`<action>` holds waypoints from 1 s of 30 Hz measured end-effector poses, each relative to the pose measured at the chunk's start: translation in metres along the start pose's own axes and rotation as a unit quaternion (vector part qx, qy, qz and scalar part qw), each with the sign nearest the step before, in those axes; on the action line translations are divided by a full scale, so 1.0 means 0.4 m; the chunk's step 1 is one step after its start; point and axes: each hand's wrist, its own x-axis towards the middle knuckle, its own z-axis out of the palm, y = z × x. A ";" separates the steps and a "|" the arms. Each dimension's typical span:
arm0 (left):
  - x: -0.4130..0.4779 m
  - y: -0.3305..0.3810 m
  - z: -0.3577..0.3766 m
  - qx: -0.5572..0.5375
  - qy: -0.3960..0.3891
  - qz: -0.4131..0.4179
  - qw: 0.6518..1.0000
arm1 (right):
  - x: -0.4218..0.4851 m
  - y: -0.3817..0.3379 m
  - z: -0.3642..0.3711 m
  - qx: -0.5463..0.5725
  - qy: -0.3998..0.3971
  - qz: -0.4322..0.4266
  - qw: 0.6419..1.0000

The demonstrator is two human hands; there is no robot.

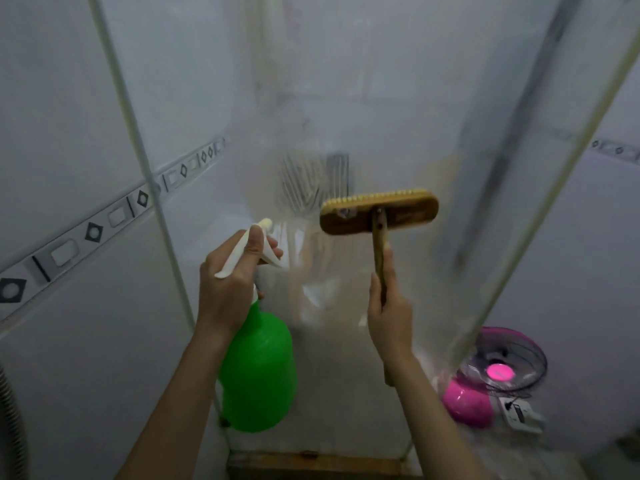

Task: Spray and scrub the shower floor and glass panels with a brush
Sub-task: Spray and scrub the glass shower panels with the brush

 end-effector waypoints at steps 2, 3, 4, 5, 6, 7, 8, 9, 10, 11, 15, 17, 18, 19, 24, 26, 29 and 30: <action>-0.004 -0.002 0.020 -0.014 -0.003 -0.001 1.000 | -0.046 0.028 -0.014 0.000 -0.016 0.017 1.000; -0.004 -0.002 0.030 -0.018 -0.006 0.001 1.000 | -0.018 0.023 -0.028 0.000 -0.008 0.007 1.000; -0.004 0.001 0.042 -0.021 -0.011 0.001 1.000 | 0.034 0.007 -0.047 0.007 0.010 -0.007 1.000; -0.005 0.003 0.055 -0.023 -0.017 -0.002 1.000 | 0.099 -0.020 -0.070 0.019 0.025 -0.024 0.999; -0.008 0.005 0.069 -0.024 -0.024 -0.006 0.999 | 0.164 -0.047 -0.092 0.036 0.042 -0.042 0.998; -0.010 0.004 0.081 -0.023 -0.029 -0.008 0.999 | 0.216 -0.066 -0.109 0.046 0.059 -0.056 0.996; -0.013 0.003 0.091 -0.021 -0.032 -0.008 0.999 | 0.242 -0.069 -0.117 0.049 0.076 -0.062 0.994; -0.015 0.002 0.099 -0.021 -0.035 -0.007 0.999 | 0.239 -0.060 -0.120 0.048 0.087 -0.057 0.993; -0.019 0.002 0.105 -0.024 -0.035 -0.004 0.999 | 0.203 -0.024 -0.113 0.046 0.087 -0.049 0.994; -0.021 0.003 0.112 -0.028 -0.034 -0.001 0.999 | 0.142 0.028 -0.102 0.042 0.075 -0.039 0.996; -0.032 0.010 0.147 -0.053 -0.032 -0.025 0.998 | -0.091 0.180 -0.078 0.019 0.023 0.070 0.997; -0.032 0.009 0.168 -0.055 -0.035 -0.026 0.998 | -0.036 0.168 -0.104 0.017 0.047 0.055 0.997; -0.034 0.010 0.180 -0.052 -0.039 -0.025 0.998 | 0.024 0.142 -0.131 0.020 0.066 0.039 0.997; -0.034 0.011 0.194 -0.050 -0.042 -0.022 0.998 | 0.097 0.108 -0.166 0.032 0.085 0.023 0.996; -0.040 0.027 0.253 -0.054 -0.051 -0.017 0.997 | 0.192 0.116 -0.257 0.031 0.128 -0.018 0.991; -0.041 0.030 0.267 -0.055 -0.054 -0.011 0.997 | 0.072 0.196 -0.235 0.036 0.086 0.029 0.995; -0.040 0.032 0.286 -0.057 -0.057 -0.010 0.997 | 0.020 0.223 -0.242 0.014 0.050 0.056 0.997; -0.040 0.033 0.297 -0.055 -0.060 -0.009 0.997 | 0.067 0.204 -0.260 0.024 0.061 0.046 0.997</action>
